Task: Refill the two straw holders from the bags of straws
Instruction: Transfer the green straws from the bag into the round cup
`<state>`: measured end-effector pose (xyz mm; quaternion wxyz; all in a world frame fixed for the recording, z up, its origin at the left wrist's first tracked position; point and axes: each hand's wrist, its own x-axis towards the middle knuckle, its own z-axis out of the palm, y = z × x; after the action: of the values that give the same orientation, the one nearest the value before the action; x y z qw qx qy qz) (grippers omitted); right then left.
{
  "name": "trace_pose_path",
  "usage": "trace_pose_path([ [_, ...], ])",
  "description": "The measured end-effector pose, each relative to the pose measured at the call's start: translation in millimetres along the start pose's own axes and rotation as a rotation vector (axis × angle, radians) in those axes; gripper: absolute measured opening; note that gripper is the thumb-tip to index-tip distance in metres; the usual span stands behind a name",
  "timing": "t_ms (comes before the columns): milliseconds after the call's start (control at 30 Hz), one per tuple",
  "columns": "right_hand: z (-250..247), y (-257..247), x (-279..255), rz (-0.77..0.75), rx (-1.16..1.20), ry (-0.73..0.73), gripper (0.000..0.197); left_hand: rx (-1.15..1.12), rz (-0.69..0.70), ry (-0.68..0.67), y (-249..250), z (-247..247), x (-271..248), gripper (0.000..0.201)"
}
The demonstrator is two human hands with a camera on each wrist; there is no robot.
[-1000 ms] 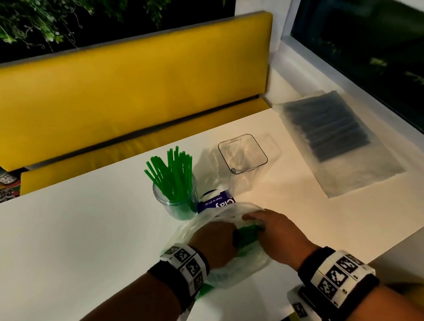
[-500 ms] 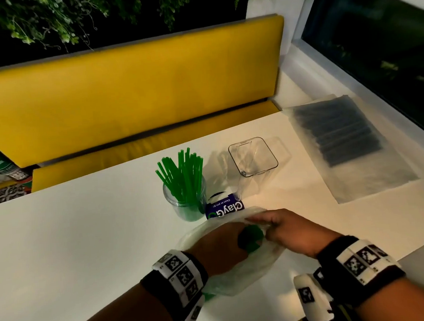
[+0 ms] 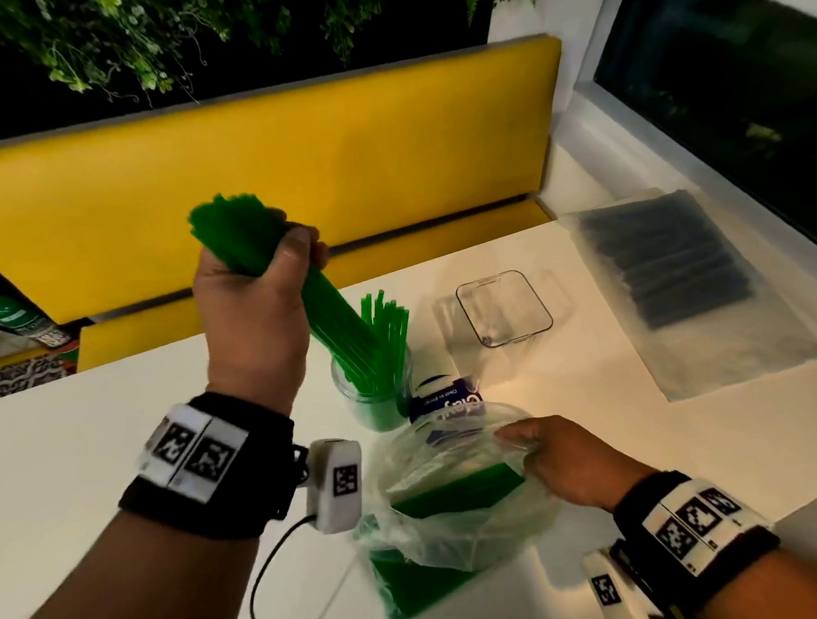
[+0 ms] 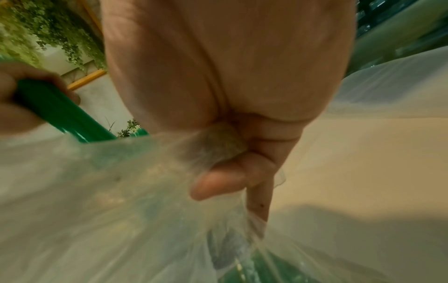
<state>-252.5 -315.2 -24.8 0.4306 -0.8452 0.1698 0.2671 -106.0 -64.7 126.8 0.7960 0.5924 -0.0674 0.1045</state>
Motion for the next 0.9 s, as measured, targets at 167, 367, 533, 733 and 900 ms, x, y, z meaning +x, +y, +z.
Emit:
trace_pose_path([
  [167, 4, 1, 2, 0.0, 0.028, 0.017, 0.053, 0.214, -0.187, 0.079, -63, -9, 0, 0.01],
  [367, 4, 3, 1, 0.013, 0.052, 0.026, 0.054, 0.668, -0.47, -0.127, -108, -40, -12, 0.082],
  [533, 3, 1, 1, 0.019, 0.008, 0.007, 0.055, 0.992, 0.078, -0.294, -82, -27, -13, 0.093],
  [733, 4, -5, 0, 0.016, -0.005, -0.009, 0.057, 1.614, 0.244, -0.671, -107, -8, -15, 0.061],
  [900, 3, -5, -1, 0.026, -0.003, -0.005, 0.057, 1.474, 0.394, -0.461, -106, -11, -2, 0.034],
])
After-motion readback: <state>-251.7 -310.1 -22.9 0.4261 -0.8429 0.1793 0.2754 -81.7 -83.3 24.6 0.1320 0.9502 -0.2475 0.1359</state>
